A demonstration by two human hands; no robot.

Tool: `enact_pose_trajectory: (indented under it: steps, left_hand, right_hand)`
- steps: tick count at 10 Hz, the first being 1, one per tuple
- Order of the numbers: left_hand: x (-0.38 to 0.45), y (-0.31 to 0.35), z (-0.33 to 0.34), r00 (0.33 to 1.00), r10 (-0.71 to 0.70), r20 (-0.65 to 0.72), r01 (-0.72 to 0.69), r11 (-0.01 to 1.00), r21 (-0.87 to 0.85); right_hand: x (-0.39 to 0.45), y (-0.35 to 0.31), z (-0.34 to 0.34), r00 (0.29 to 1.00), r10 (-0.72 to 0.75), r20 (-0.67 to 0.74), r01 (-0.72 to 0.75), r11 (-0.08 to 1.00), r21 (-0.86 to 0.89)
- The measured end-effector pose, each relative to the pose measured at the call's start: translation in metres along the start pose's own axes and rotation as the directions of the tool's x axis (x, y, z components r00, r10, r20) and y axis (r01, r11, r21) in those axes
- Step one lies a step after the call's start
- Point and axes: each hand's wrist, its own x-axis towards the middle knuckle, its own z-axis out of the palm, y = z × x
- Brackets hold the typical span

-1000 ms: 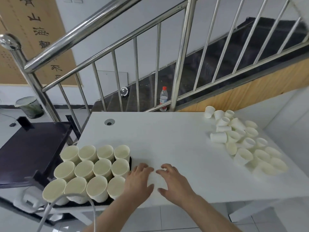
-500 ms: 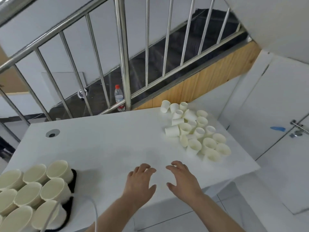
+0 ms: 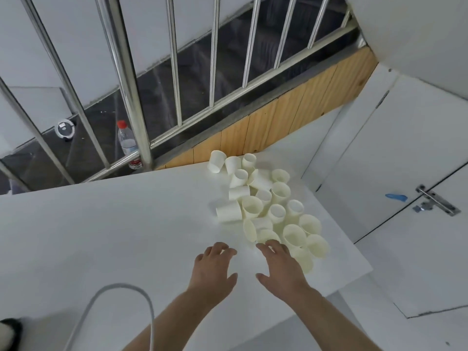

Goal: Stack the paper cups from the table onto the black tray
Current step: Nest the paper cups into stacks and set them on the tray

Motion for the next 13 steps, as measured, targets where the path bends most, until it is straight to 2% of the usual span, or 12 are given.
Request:
enact_pose_trajectory:
  steps: [3, 6, 7, 10, 13]
  left_hand:
    - [0.06, -0.016, -0.005, 0.999, -0.022, 0.025, 0.022, 1.0, 0.003]
    - [0.075, -0.018, 0.006, 0.998, -0.062, 0.035, 0.062, 0.998, -0.001]
    - [0.075, -0.015, 0.01, 0.997, -0.075, 0.034, 0.075, 0.997, -0.01]
    - [0.065, -0.02, 0.015, 0.987, -0.154, 0.047, 0.154, 0.988, 0.01]
    - [0.056, -0.035, 0.009, 0.973, -0.231, 0.002, 0.231, 0.973, -0.002]
  right_hand:
    - [0.069, 0.016, -0.004, 0.994, 0.079, 0.081, -0.074, 0.996, -0.056]
    - [0.084, 0.024, 0.004, 0.995, 0.053, 0.089, -0.048, 0.997, -0.064]
    - [0.081, 0.024, 0.003, 0.997, 0.01, 0.079, -0.007, 0.999, -0.037]
    - [0.074, 0.001, 0.015, 0.964, -0.244, 0.108, 0.24, 0.969, 0.052]
    - [0.091, -0.014, 0.016, 0.941, -0.315, 0.127, 0.316, 0.949, 0.01]
